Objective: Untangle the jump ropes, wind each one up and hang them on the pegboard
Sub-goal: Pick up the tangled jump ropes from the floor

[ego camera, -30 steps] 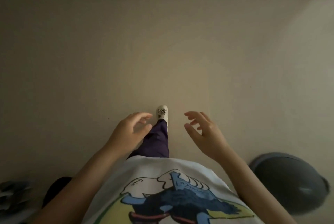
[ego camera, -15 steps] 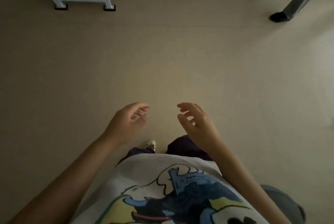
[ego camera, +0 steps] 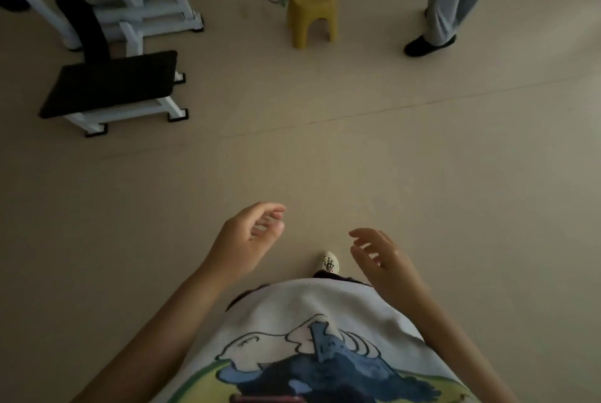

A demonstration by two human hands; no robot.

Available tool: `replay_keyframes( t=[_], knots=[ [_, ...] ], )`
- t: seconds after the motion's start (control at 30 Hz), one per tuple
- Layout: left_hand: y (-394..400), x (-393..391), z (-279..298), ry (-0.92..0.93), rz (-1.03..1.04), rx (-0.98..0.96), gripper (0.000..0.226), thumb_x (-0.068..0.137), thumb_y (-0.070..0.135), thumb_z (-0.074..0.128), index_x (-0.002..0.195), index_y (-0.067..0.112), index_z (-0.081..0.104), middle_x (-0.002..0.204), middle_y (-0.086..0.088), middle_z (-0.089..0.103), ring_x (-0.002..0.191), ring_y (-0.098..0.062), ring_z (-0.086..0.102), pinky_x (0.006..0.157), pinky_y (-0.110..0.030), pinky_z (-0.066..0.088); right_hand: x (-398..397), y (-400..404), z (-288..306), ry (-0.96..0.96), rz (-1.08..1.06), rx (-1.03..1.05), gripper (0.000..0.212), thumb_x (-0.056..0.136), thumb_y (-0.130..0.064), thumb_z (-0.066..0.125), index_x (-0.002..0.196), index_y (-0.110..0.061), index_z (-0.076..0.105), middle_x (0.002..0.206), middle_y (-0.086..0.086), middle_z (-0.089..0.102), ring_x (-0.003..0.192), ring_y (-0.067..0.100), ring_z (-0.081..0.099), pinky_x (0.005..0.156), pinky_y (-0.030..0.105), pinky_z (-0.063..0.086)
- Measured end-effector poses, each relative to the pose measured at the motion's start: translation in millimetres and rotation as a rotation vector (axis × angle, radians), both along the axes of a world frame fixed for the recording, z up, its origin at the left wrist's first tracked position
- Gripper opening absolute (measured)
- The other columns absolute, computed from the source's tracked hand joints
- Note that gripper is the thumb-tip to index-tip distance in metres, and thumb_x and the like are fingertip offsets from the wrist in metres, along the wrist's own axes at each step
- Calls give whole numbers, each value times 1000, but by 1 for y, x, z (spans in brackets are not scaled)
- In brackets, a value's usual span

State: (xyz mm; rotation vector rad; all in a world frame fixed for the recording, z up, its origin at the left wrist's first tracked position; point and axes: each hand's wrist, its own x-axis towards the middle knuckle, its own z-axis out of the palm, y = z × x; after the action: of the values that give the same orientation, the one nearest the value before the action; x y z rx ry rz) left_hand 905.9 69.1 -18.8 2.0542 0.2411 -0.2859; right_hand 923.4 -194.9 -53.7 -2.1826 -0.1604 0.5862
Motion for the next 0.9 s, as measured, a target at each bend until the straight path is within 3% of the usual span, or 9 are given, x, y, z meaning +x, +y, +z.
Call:
replay_keyframes(
  t=[0.1, 0.2, 0.43, 0.67, 0.73, 0.9],
  knots=[
    [10, 63, -3, 38, 39, 27, 22, 96, 15, 62, 112, 31, 64, 104, 13, 67, 95, 5, 60, 79, -7, 44, 98, 21, 8, -41, 79, 2, 22, 97, -23, 57, 119, -23, 62, 104, -8, 59, 86, -1, 59, 78, 26, 50],
    [25, 126, -12, 65, 127, 23, 20, 96, 15, 62, 112, 28, 66, 104, 11, 69, 95, 2, 61, 79, -5, 44, 195, 51, 13, -77, 159, 46, 23, 96, -23, 58, 119, -21, 63, 103, -7, 60, 85, 2, 60, 77, 27, 51],
    [77, 322, -53, 92, 274, -18, 17, 98, 22, 60, 113, 27, 66, 105, 9, 69, 91, 13, 59, 75, 0, 40, 425, 131, 5, -99, 311, 60, 25, 98, -23, 56, 122, -20, 61, 106, -7, 60, 89, -2, 58, 74, 11, 46],
    [129, 557, -33, 94, 230, -57, 23, 93, 36, 61, 115, 31, 66, 107, 15, 67, 97, 7, 59, 77, -5, 42, 633, 173, 22, 14, 257, 46, 25, 98, -22, 55, 122, -21, 60, 107, -7, 60, 91, -5, 57, 75, 5, 42],
    [135, 630, -25, 59, 149, -33, 24, 97, 29, 61, 120, 26, 65, 111, 12, 66, 101, 5, 59, 80, -5, 43, 686, 170, 21, 25, 202, 51, 24, 99, -21, 55, 122, -22, 60, 106, -7, 61, 91, -3, 58, 74, 7, 45],
    [145, 820, -16, -39, 39, -13, 27, 90, 37, 56, 115, 31, 64, 110, 12, 67, 100, 0, 61, 83, -13, 47, 837, 154, -3, 32, 27, 44, 21, 97, -16, 57, 114, -25, 63, 106, -3, 64, 89, 5, 62, 74, 16, 48]
  ],
)
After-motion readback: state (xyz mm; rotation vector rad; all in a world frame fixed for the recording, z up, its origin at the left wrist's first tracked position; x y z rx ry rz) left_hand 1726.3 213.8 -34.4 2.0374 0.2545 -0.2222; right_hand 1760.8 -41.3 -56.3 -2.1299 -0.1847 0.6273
